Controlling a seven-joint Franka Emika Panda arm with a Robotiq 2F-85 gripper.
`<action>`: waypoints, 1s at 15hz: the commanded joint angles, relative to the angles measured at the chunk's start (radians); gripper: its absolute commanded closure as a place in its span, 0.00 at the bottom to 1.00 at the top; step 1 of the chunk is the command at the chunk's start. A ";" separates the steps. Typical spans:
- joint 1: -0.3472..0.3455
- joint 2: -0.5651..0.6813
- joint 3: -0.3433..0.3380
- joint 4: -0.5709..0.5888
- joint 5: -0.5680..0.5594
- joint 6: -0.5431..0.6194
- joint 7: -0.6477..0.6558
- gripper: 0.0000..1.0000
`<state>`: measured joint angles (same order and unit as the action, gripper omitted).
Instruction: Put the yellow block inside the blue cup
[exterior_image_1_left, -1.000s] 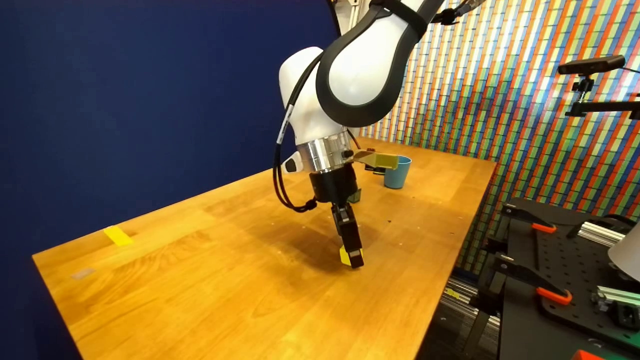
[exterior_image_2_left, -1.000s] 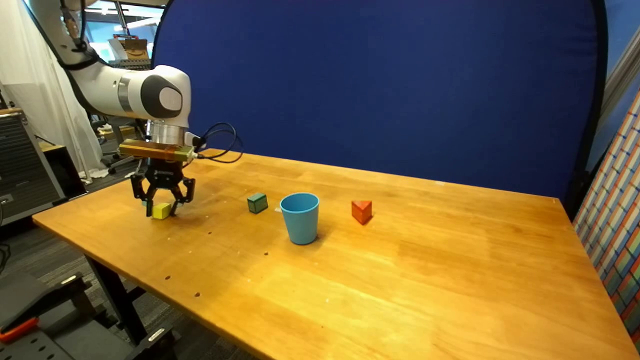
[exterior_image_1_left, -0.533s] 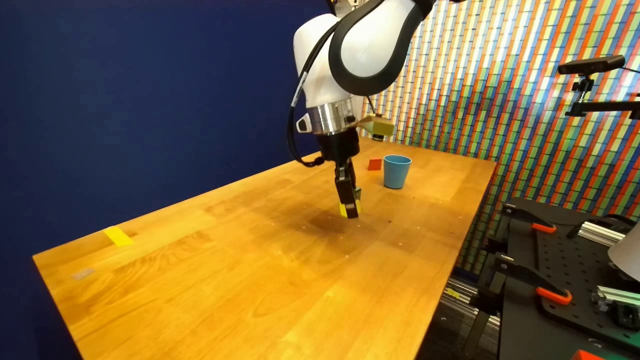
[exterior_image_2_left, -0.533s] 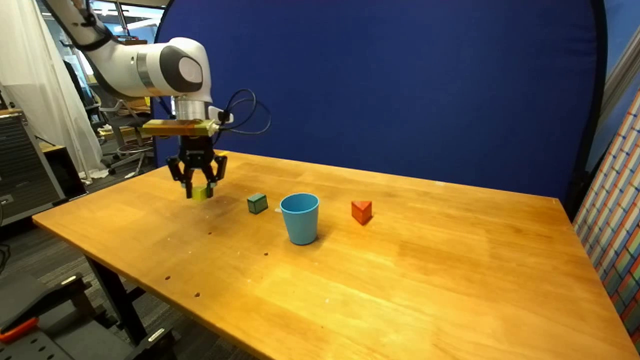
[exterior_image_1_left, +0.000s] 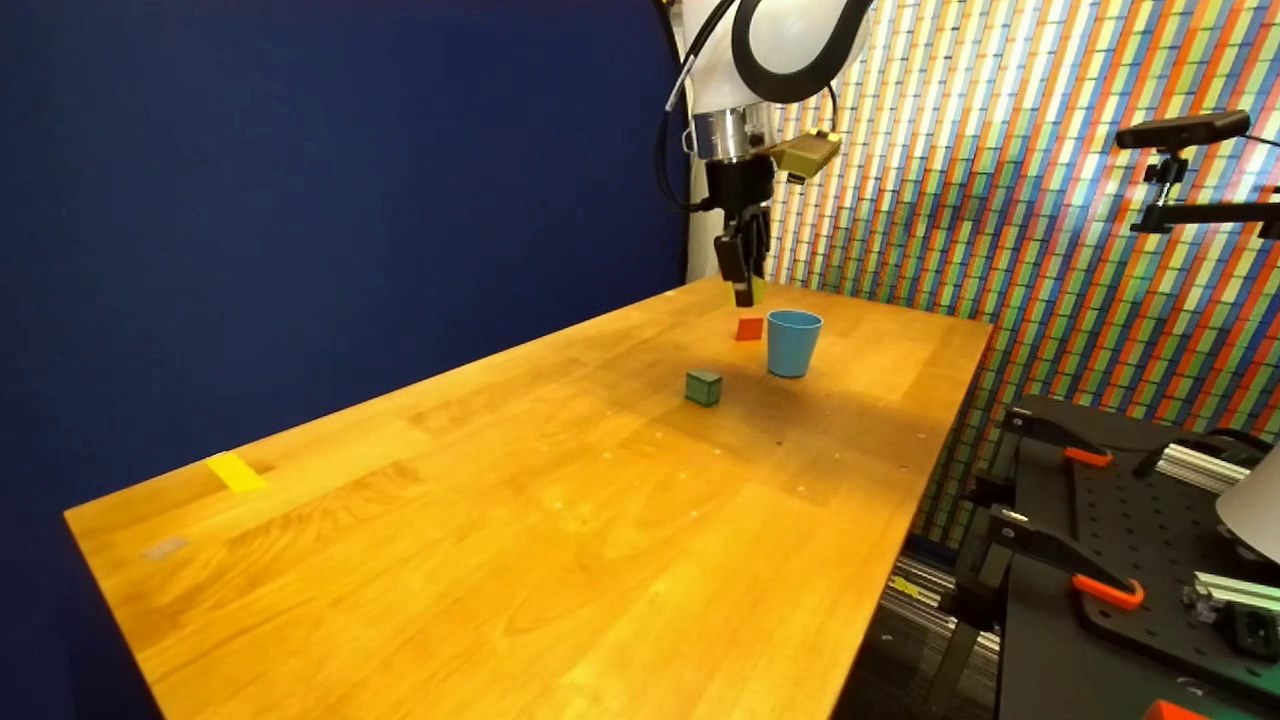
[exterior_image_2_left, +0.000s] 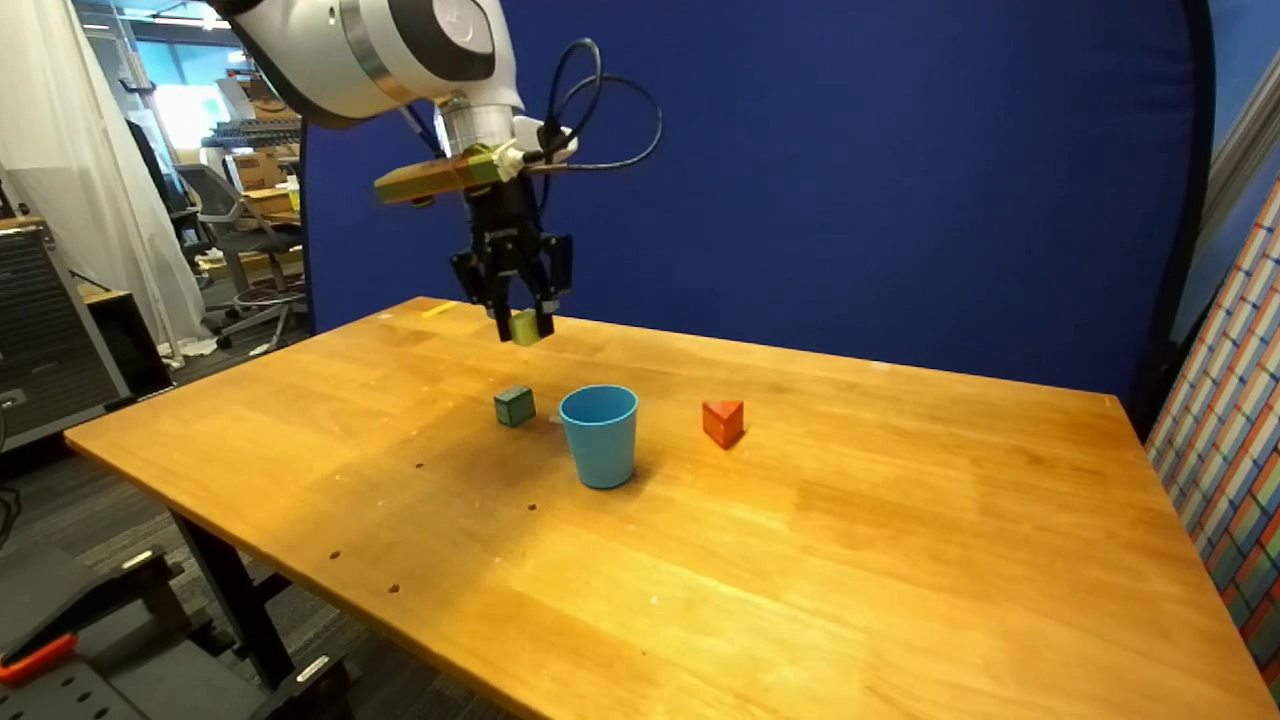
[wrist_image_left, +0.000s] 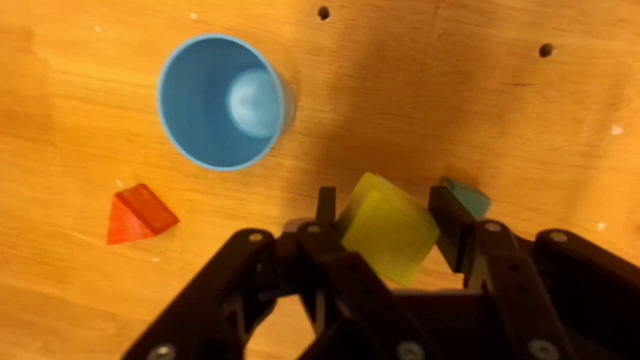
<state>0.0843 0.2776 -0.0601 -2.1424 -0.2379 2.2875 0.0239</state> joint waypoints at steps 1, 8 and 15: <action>-0.044 -0.047 -0.029 -0.015 -0.035 -0.014 0.061 0.76; -0.114 -0.015 -0.067 -0.007 -0.024 -0.029 0.094 0.76; -0.138 0.001 -0.055 -0.011 0.016 -0.073 0.064 0.03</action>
<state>-0.0452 0.2792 -0.1235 -2.1587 -0.2459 2.2421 0.0979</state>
